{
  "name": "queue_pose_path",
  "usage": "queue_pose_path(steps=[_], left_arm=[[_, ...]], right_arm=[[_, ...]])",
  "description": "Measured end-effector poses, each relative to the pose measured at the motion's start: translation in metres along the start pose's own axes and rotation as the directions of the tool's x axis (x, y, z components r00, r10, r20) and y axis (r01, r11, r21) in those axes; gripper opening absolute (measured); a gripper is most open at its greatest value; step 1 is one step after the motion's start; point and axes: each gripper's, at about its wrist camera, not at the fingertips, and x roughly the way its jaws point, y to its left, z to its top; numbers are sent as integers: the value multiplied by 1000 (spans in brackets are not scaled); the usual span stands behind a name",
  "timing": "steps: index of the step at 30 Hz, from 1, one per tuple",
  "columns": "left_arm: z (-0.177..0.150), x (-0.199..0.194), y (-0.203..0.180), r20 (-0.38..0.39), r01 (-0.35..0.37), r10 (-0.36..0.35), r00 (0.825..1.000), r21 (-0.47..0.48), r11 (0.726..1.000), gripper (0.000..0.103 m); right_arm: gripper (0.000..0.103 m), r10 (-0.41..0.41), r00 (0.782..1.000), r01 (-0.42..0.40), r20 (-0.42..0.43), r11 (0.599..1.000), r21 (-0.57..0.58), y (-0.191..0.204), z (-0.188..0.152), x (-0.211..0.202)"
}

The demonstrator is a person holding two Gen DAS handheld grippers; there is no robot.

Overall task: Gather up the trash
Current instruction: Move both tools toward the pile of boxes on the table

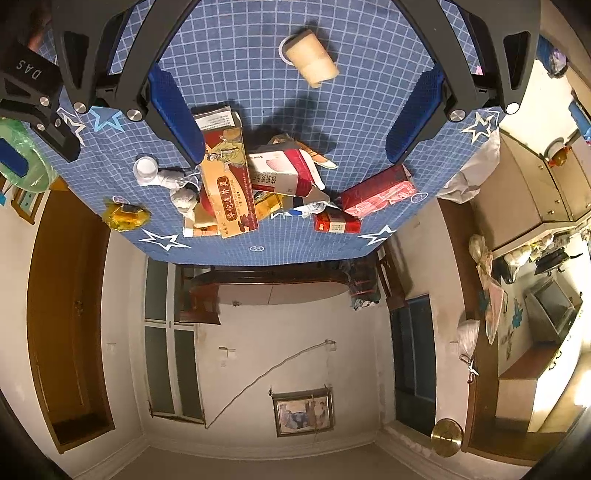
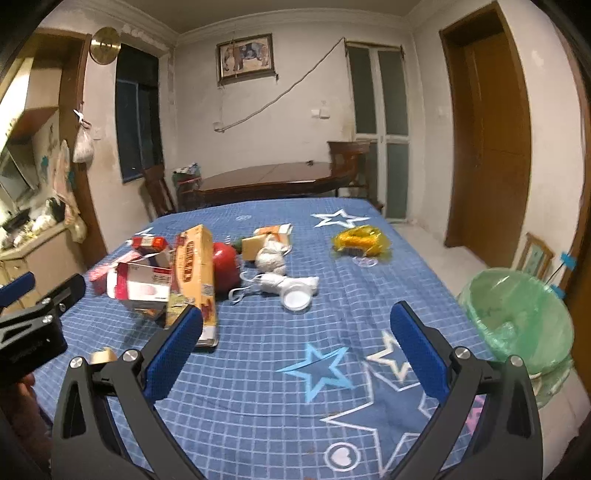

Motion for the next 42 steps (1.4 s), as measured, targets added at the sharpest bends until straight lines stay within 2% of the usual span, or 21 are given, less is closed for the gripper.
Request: queue_pose_path(steps=[7,10,17,25,42], left_arm=[[0,-8,-4,17,2,-3,1000,8,1000,98],[0,-7,-4,7,1,-1,1000,8,1000,98],[-1,-11,-4,-2,-2,2,1000,5,1000,98],[-1,-17,-4,-7,-9,9,1000,10,1000,98],[2,27,9,-72,-60,59,996,-11,998,98]], right_arm=[[98,63,998,-63,-26,997,33,-2,-5,1],[98,20,999,-20,-29,1000,-1,4,-6,1],[98,13,1000,-13,-5,999,39,-4,-7,-8],[98,1,1000,-2,25,1000,9,1,-2,-17],[98,21,999,-22,-31,999,-39,13,-2,20]])
